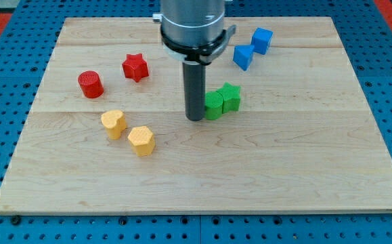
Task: Nudge the red circle up a bit
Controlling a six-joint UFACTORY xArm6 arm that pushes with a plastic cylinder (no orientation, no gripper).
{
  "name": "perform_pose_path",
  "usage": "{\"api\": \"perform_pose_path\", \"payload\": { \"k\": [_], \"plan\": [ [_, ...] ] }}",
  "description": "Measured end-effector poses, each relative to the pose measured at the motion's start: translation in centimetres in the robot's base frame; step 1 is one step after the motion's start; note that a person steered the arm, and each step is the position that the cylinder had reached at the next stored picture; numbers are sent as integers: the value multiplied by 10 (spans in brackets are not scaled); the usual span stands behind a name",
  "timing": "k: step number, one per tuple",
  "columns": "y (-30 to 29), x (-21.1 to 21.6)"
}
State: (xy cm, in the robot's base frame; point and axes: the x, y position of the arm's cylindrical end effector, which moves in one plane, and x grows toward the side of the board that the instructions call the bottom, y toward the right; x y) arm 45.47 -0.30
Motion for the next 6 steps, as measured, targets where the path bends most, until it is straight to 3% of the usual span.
{"api": "perform_pose_path", "payload": {
  "k": [3, 4, 5, 6],
  "plan": [
    [-218, -30],
    [-216, -37],
    [-143, -51],
    [-110, -69]
  ]
}}
